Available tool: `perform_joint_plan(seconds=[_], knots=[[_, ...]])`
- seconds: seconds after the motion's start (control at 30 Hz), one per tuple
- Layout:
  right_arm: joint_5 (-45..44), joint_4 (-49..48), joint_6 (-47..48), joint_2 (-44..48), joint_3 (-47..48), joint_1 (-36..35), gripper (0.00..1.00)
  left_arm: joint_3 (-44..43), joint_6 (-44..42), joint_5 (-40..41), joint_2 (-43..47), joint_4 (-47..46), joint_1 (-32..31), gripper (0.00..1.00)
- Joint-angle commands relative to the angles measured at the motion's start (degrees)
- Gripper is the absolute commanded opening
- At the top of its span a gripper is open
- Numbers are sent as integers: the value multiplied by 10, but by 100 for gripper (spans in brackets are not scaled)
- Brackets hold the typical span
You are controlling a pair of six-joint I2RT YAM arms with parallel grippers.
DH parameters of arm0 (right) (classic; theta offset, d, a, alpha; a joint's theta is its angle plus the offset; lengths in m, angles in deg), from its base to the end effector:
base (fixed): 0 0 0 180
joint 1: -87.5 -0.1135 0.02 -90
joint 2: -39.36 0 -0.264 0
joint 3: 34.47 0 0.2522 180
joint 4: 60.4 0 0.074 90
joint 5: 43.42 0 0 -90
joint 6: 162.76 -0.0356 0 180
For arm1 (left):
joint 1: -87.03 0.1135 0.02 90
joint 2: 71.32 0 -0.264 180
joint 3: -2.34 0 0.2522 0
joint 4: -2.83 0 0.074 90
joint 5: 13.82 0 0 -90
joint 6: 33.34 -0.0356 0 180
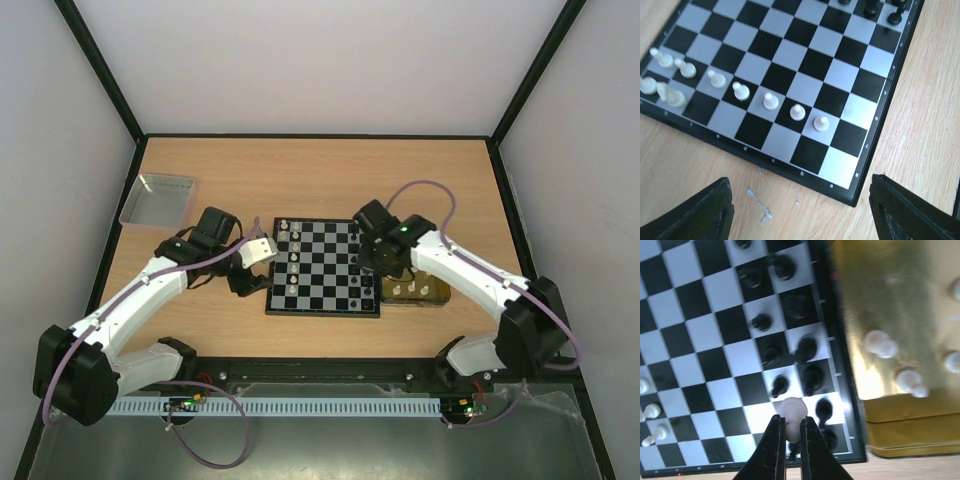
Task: Set up the chess pieces on the board
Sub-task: Place the chess piece on the chessboard.
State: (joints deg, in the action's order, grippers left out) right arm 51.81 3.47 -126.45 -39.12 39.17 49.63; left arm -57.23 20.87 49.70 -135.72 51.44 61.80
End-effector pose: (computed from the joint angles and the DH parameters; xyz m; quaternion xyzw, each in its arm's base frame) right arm 0.2019 0.1611 0.2489 0.1268 0.9736 0.1635 0.0966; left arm 0.1925 -0.1083 0.2453 0.5311 0.7598 -0.1885 0.3240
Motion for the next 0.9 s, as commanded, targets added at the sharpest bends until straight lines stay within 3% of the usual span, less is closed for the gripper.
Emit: perform_joint_plan(seconds=[0.0, 0.33, 0.87], knots=[[-8, -30, -32, -41, 40, -57, 2, 14, -11, 20, 2, 35, -2, 78], [16, -73, -37, -180, 120, -184, 2, 41, 27, 49, 17, -14, 15, 92], [-10, 8, 6, -290, 242, -260, 2, 40, 74, 49, 11, -61, 53, 95]])
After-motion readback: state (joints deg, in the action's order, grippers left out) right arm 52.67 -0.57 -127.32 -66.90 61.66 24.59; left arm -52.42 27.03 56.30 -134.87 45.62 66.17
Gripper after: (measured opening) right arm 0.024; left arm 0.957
